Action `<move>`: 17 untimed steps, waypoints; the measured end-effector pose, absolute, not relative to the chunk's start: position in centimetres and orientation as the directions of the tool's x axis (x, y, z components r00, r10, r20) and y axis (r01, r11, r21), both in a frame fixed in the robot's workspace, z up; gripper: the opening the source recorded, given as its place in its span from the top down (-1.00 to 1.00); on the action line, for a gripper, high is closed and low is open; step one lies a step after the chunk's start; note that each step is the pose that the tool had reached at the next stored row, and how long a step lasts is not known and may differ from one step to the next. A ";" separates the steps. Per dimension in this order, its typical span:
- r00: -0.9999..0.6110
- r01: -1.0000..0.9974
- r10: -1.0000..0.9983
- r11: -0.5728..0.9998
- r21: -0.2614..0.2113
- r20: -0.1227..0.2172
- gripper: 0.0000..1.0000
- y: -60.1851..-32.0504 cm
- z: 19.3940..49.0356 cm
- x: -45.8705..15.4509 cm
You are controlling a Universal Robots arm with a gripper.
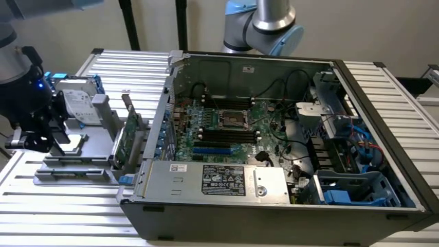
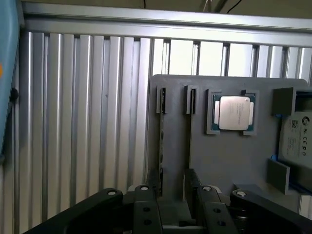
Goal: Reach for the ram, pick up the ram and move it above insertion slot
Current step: 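Pick up the ram and move it above insertion slot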
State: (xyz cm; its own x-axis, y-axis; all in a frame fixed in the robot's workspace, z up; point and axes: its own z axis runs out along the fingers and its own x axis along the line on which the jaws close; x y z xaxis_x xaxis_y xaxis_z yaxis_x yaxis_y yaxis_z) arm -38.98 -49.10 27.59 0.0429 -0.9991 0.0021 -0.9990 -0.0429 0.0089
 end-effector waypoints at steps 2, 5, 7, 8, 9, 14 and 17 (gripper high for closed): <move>0.031 -0.999 -1.000 -0.031 0.009 0.002 0.27 -49.1 27.2 -39.0; 0.019 -1.000 -1.000 -0.019 0.009 0.002 0.27 -49.1 26.7 -39.0; 0.015 -1.000 -1.000 -0.015 0.009 0.002 0.27 -49.2 26.3 -39.0; 0.013 -1.000 -1.000 -0.013 0.009 0.002 0.27 -49.3 26.1 -39.0; 0.012 -1.000 -1.000 -0.012 0.009 0.002 0.27 -49.3 26.0 -39.0; 0.005 -1.000 -1.000 -0.005 0.009 0.002 0.27 -49.6 25.0 -39.0; 0.002 -1.000 -1.000 -0.002 0.009 0.002 0.27 -49.8 24.5 -39.0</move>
